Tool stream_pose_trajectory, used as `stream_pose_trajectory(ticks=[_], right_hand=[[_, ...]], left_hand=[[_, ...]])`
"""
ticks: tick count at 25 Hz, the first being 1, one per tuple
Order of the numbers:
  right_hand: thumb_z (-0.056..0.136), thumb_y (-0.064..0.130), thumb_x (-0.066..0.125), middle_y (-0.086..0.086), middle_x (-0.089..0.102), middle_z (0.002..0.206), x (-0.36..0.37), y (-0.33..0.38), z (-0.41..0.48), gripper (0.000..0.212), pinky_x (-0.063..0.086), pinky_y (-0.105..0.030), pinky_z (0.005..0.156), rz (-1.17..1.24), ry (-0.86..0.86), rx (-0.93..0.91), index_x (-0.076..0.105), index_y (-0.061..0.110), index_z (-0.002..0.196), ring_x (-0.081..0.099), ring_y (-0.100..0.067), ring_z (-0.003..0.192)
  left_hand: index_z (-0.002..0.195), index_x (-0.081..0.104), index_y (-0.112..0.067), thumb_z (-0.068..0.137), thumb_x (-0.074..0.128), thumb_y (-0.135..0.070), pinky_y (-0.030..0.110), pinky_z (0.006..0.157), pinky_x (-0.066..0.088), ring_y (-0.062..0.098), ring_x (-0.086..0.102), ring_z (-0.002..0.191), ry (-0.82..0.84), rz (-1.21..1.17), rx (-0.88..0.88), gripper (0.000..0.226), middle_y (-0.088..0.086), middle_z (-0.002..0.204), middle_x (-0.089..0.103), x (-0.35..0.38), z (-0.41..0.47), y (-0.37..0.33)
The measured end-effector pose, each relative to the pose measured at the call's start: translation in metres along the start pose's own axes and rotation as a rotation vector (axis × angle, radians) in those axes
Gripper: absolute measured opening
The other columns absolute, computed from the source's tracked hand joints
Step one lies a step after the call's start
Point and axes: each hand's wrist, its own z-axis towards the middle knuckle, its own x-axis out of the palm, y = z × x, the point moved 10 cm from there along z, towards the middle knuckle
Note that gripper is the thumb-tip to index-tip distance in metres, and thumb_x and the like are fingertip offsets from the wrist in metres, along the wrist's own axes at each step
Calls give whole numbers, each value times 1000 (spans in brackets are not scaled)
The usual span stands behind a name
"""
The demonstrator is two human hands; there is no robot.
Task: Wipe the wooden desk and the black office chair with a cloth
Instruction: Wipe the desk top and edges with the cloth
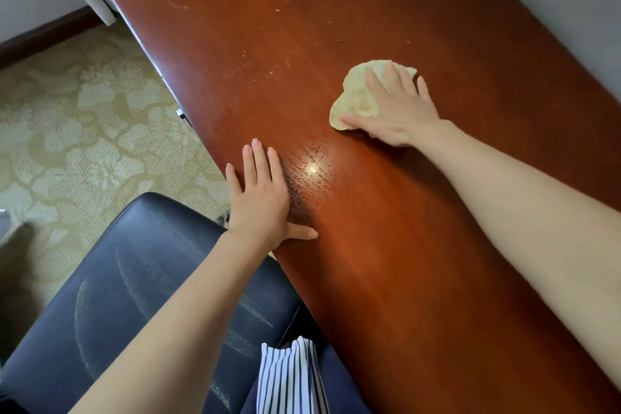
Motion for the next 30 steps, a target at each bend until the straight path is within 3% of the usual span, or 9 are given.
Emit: stream_pose_trajectory(ticks=[3, 6, 12, 16, 19, 22, 27, 30], right_hand=[[87, 70, 25, -5, 4, 159, -4, 6, 9, 73, 2, -44, 116, 211, -126, 71, 18, 32, 149, -2, -26, 146], [96, 46, 41, -1, 18, 157, 1, 26, -17, 51, 9, -39, 117, 234, -280, -33, 32, 34, 145, 9, -20, 145], [87, 28, 63, -3, 44, 144, 33, 79, -117, 46, 22, -40, 113, 269, -312, -379, 54, 28, 132, 33, -24, 138], [76, 19, 74, -5, 58, 132, 44, 92, -167, 46, 36, -43, 106, 202, -381, -604, 65, 20, 121, 49, -27, 127], [74, 19, 72, -4, 58, 131, 39, 86, -157, 48, 33, -41, 108, 76, -365, -727, 64, 21, 122, 52, -25, 125], [80, 21, 66, -5, 54, 136, 26, 57, -120, 46, 27, -41, 111, 70, -352, -612, 60, 22, 126, 47, -25, 129], [96, 33, 50, 1, 36, 150, -5, -30, -34, 43, 12, -36, 116, 160, -329, -177, 46, 28, 138, 27, -16, 141], [98, 33, 43, -1, 36, 149, -26, -80, 7, 41, 14, -40, 115, 245, -377, 77, 45, 22, 138, 27, -20, 140]], left_hand=[[143, -20, 6, 52, 55, -85, 56, 113, 2, 40, -16, 142, 9, 15, -2, 149, 29, 151, -21, -1, 2, 0], [143, -20, 6, 52, 55, -86, 56, 114, 1, 41, -15, 143, 16, 25, -8, 149, 29, 152, -21, -2, 2, 1], [144, -17, 4, 54, 58, -83, 56, 113, 1, 38, -13, 144, 25, 29, -25, 147, 27, 153, -19, -4, 1, 1], [144, -18, 5, 70, 63, -72, 58, 113, 3, 37, -14, 144, -12, 58, -30, 134, 26, 153, -19, -5, 0, 3], [144, -19, 4, 57, 57, -83, 57, 113, 1, 37, -14, 144, 20, 71, -32, 145, 26, 153, -19, -3, 1, 4], [144, -17, 5, 51, 54, -87, 56, 113, 2, 39, -10, 144, 36, 84, -40, 149, 27, 153, -16, -3, 3, 2], [143, -18, 7, 50, 52, -88, 53, 115, 4, 40, -9, 144, 40, 106, -42, 150, 29, 153, -15, -4, 3, -1], [143, -18, 7, 51, 51, -88, 52, 115, 5, 41, -9, 144, 27, 115, -38, 149, 30, 153, -15, -5, 2, -2]])
